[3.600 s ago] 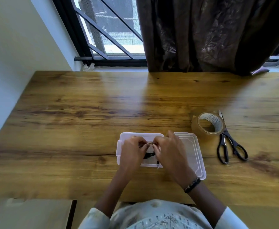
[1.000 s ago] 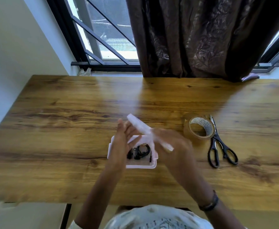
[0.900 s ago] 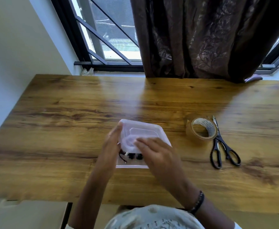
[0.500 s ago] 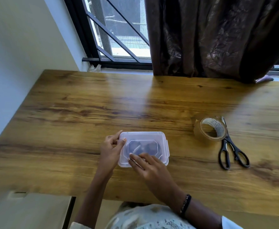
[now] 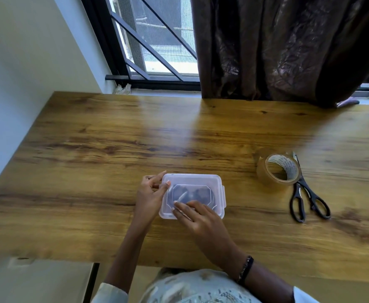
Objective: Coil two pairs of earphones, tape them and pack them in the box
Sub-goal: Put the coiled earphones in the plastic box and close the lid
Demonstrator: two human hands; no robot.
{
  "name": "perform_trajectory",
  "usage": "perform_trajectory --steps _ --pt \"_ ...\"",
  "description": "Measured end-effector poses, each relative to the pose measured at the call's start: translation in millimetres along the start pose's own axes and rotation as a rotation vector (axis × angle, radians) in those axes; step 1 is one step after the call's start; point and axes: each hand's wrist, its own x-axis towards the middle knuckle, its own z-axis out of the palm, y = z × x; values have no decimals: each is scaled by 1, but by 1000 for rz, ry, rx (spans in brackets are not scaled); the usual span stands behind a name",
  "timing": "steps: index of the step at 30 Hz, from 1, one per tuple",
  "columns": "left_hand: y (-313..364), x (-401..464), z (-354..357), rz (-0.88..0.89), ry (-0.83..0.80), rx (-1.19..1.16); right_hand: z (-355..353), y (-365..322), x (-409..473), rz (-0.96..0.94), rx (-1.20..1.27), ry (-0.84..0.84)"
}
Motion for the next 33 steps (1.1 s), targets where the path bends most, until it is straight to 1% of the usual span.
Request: perform_trajectory --steps 7,9,10,11,12,13,15,16,17,19,22,28,33 --pt "-3 0 1 -5 -9 -16 0 4 -2 6 36 -53" --pt "-4 -2 1 -30 -15 -49 -6 8 -1 86 75 -6" --pt "-4 -5 0 -45 -15 -75 -12 11 0 185 130 63" --pt "-4 -8 0 -63 -13 -104 -17 17 -1 325 218 137" --pt "-5 -12 -1 -85 -14 -137 -24 24 -2 491 311 194" --pt "-5 -16 -3 -109 -19 -182 -29 33 -4 664 393 206" --pt "-6 -24 -5 -166 -55 -258 -34 51 -14 966 571 121" --pt "-7 -26 -5 -178 -66 -266 -35 57 -17 1066 699 66" --pt "-7 -27 -5 -192 -70 -264 -35 61 -20 1122 820 39" --pt "-7 -27 -4 -210 -59 -257 -35 64 -22 1150 972 48" --pt "-5 -26 -3 -233 -39 -283 -36 63 -20 1163 1078 57" --pt "-1 -26 -5 -315 -22 -374 -39 62 -13 1198 1095 92" --pt "1 -20 -8 -404 -14 -412 -36 62 -12 1186 1017 74"
